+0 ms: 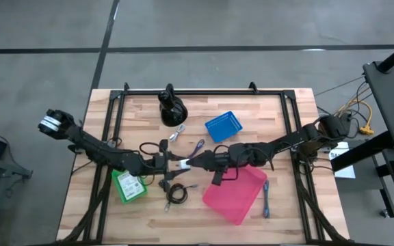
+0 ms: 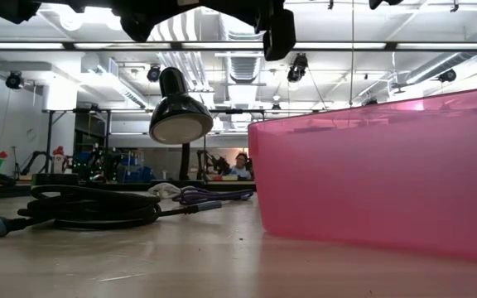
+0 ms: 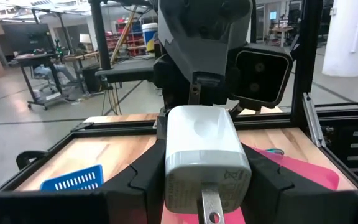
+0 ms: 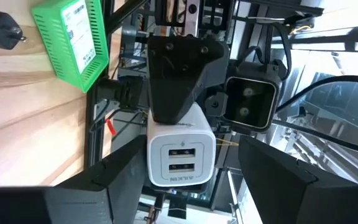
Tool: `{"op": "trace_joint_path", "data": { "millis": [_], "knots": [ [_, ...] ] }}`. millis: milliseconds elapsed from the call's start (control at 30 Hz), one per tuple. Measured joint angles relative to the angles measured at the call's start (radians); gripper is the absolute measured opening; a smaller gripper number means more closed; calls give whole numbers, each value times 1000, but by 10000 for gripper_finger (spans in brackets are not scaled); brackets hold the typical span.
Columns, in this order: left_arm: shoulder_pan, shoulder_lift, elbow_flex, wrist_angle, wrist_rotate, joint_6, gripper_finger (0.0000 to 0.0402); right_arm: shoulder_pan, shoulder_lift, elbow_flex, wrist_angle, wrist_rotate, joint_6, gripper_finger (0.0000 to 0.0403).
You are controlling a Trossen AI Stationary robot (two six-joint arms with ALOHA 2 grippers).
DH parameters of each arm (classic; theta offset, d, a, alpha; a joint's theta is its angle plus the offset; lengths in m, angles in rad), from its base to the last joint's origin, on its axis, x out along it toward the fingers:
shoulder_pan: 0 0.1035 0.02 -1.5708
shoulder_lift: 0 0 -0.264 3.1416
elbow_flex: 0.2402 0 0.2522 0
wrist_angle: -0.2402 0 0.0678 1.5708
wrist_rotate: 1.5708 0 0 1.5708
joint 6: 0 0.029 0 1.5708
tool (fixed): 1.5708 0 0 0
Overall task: Pick and place items into bin
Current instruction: Put the white charger adapter into the blue bin
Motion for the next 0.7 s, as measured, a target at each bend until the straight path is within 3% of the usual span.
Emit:
{"op": "trace_joint_path", "data": {
  "millis": [333, 700],
  "knots": [
    [13, 1, 0, -1, 30, -1, 133, -5, 0, 1, -17, -91, 1, 221],
    [14, 1, 2, 4, 91, -1, 133, -18, 0, 28, -41, -106, 52, 219]
  ]
}}
